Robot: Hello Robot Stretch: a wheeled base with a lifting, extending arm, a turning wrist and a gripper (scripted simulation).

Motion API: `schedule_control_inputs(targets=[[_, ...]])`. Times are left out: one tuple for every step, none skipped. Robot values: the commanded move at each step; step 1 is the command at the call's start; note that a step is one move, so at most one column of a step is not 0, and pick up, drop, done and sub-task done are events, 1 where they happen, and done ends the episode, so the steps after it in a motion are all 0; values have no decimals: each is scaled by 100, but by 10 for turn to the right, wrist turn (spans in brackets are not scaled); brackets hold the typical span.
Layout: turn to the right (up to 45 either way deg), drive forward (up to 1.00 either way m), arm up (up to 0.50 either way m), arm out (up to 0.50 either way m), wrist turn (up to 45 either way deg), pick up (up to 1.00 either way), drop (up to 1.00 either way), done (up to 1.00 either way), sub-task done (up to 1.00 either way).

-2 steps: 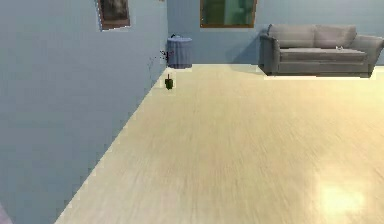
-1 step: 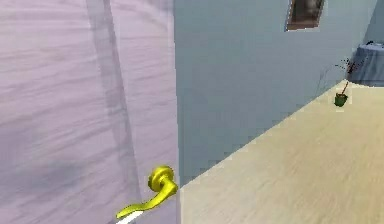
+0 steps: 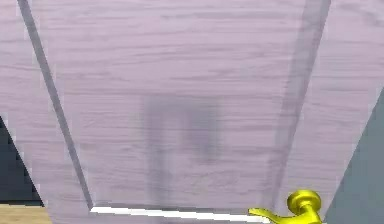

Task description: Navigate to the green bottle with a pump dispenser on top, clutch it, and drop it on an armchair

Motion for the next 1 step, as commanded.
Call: schedule_control_inputs(targets=[[-450,0,0,0,0,0,0,0,0]])
